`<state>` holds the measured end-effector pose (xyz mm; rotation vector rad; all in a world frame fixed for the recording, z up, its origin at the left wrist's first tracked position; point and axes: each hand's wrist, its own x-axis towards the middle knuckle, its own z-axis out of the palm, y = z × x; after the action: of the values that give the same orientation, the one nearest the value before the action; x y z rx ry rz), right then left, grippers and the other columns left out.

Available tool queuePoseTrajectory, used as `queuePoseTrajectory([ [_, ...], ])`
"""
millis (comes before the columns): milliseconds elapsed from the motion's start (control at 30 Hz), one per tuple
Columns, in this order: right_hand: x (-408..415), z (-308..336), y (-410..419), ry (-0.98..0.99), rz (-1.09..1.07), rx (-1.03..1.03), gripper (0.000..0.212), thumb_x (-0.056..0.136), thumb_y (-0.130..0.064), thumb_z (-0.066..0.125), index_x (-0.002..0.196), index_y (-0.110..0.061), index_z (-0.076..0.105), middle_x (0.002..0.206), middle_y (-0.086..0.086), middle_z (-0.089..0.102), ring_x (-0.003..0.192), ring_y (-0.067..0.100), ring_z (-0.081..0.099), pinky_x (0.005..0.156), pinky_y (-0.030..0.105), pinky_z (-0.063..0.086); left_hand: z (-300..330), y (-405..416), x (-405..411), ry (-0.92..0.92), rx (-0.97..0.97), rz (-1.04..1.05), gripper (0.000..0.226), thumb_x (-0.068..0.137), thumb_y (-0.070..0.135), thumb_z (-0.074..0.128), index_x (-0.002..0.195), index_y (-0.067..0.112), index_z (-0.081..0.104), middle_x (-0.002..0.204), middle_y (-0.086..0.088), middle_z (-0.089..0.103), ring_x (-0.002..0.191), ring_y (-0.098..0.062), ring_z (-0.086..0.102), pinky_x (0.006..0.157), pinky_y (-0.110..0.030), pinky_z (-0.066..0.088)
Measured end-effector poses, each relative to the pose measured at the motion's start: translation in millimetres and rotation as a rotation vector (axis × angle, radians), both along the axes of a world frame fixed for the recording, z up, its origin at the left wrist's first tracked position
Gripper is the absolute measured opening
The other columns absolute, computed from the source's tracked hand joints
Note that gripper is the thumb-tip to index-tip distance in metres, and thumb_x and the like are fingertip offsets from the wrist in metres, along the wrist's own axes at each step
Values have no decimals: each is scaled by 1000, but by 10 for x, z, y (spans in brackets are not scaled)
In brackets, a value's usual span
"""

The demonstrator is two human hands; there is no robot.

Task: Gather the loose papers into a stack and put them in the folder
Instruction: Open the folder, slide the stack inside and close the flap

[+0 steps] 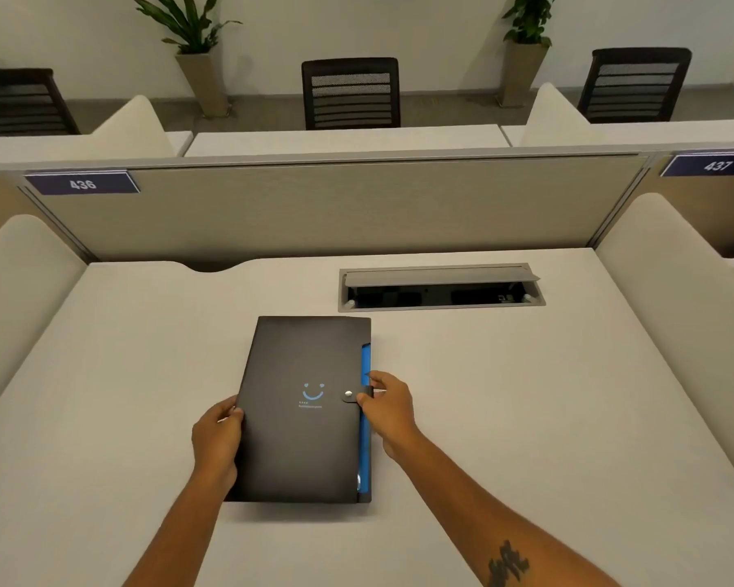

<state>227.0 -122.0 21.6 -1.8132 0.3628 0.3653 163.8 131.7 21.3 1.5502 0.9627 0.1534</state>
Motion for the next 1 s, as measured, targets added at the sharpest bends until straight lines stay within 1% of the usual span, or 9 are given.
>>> queuePoseTrajectory([
  [67, 274, 39, 189, -5, 34, 8, 57, 98, -5, 72, 152, -11, 54, 149, 8, 60, 136, 26, 59, 114, 38, 50, 43, 190, 246, -1, 24, 7, 28, 97, 6, 55, 115, 17, 74, 108, -1, 71, 90, -11, 65, 85, -32, 50],
  [167, 625, 112, 435, 0, 80, 26, 64, 96, -7, 75, 155, -13, 51, 153, 7, 57, 139, 26, 56, 114, 38, 50, 80, 448, 553, -7, 50, 23, 30, 94, 5, 55, 116, 12, 75, 111, -6, 73, 95, -24, 66, 88, -35, 52],
  [367, 1340, 113, 869, 18, 107, 65, 69, 95, -8, 77, 157, -13, 48, 157, 8, 54, 143, 29, 53, 116, 42, 49, 6, 856, 1231, 15, 67, 28, 26, 95, 10, 58, 115, 13, 75, 113, -8, 72, 95, -27, 63, 94, -40, 52],
  [467, 1603, 38, 989, 14, 111, 49, 69, 96, -7, 77, 157, -11, 47, 157, 9, 54, 144, 30, 53, 117, 43, 49, -51, 970, 1506, 17, 71, 26, 15, 98, 26, 60, 97, 18, 72, 104, -2, 71, 97, -25, 61, 89, -38, 49],
  [567, 1810, -33, 1075, 23, 105, 34, 67, 96, -9, 78, 156, -10, 49, 155, 9, 54, 140, 29, 55, 116, 43, 51, -111, 1025, 1770, 28, 77, 9, 35, 101, 43, 53, 82, 18, 66, 85, 3, 63, 87, -23, 56, 80, -38, 45],
  [667, 1968, -118, 1136, 46, 75, 48, 65, 95, -13, 80, 154, -10, 53, 153, 9, 55, 137, 29, 58, 114, 42, 51, -135, 1034, 1972, 42, 90, -15, 43, 103, 52, 44, 79, 21, 62, 82, 3, 60, 88, -25, 56, 82, -42, 46],
  [767, 2081, -204, 1160, 50, 70, 68, 63, 94, -14, 80, 152, -12, 54, 149, 8, 58, 121, 20, 59, 107, 36, 53, -134, 1041, 2113, 95, 118, -49, 56, 102, 59, 35, 96, 15, 68, 100, -6, 67, 104, -32, 61, 101, -51, 48],
  [833, 2120, -246, 1163, 34, 77, 70, 62, 94, -15, 80, 151, -14, 54, 147, 7, 59, 114, 15, 56, 98, 29, 53, -133, 1042, 2174, 125, 123, -66, 68, 101, 63, 29, 109, 10, 71, 116, -11, 68, 113, -36, 61, 112, -60, 41],
  [1000, 2168, -325, 1142, -15, 90, 26, 62, 93, -10, 80, 149, -16, 54, 144, 9, 59, 113, 16, 59, 90, 23, 52, -104, 1008, 2243, 164, 108, -99, 74, 101, 66, 23, 120, 12, 69, 129, -13, 66, 122, -39, 58, 117, -62, 35],
])
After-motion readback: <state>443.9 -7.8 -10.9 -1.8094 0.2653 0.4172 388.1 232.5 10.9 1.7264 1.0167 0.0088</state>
